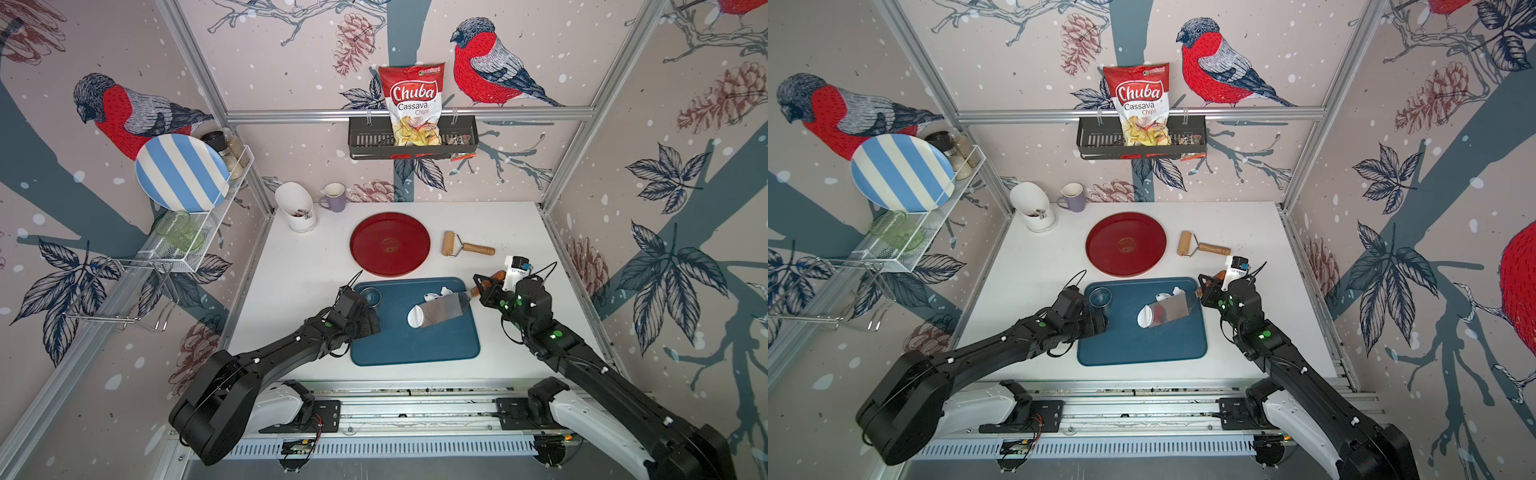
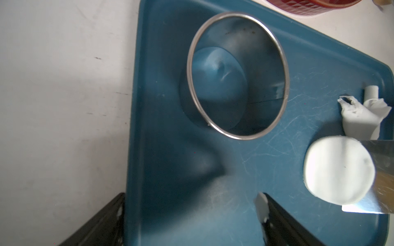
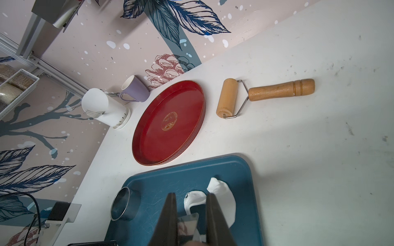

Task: Roll out the dumpling wrappers from the dough
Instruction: Scoop the dumpling wrapper from the work surface, then place the dumpling wrapper on the plate.

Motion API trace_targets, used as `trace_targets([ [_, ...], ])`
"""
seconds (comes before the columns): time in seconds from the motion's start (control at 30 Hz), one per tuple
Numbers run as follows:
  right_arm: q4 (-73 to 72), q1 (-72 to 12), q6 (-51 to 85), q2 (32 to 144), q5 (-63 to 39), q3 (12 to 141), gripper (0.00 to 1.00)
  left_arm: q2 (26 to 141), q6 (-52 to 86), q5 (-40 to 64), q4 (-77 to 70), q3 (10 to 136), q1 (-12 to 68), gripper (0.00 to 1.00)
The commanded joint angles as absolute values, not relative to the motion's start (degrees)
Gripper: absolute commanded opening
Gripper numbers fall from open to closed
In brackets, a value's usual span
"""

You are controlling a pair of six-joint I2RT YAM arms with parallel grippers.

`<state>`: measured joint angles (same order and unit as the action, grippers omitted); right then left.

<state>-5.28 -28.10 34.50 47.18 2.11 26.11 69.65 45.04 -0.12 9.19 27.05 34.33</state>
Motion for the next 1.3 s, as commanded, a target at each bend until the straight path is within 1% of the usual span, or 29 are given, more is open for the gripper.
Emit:
trace_targets([
  [0.0,-6.7,-28.0,35.6,46.9,1.2,26.9,0.0,69.9,45.3,0.8,7.9,27.3,34.4,0.95],
  [0.63,-5.4,-27.9,35.9,45.6,0.8,29.4,0.0,69.1,45.6,-0.1,8.3,26.8,34.4,0.95],
  [0.8,-6.1,-27.9,35.9,46.2,1.0,30.9,0.0,66.6,46.5,-4.2,11.2,27.2,34.4,0.95],
  [1.0,-7.8,-27.9,35.2,50.4,1.0,35.2,0.0,61.2,45.9,-7.8,15.2,28.5,33.6,0.95],
  [1.27,-12.3,-28.0,35.1,63.0,1.9,45.1,0.0,53.7,43.3,-10.8,16.7,28.7,32.3,0.95],
])
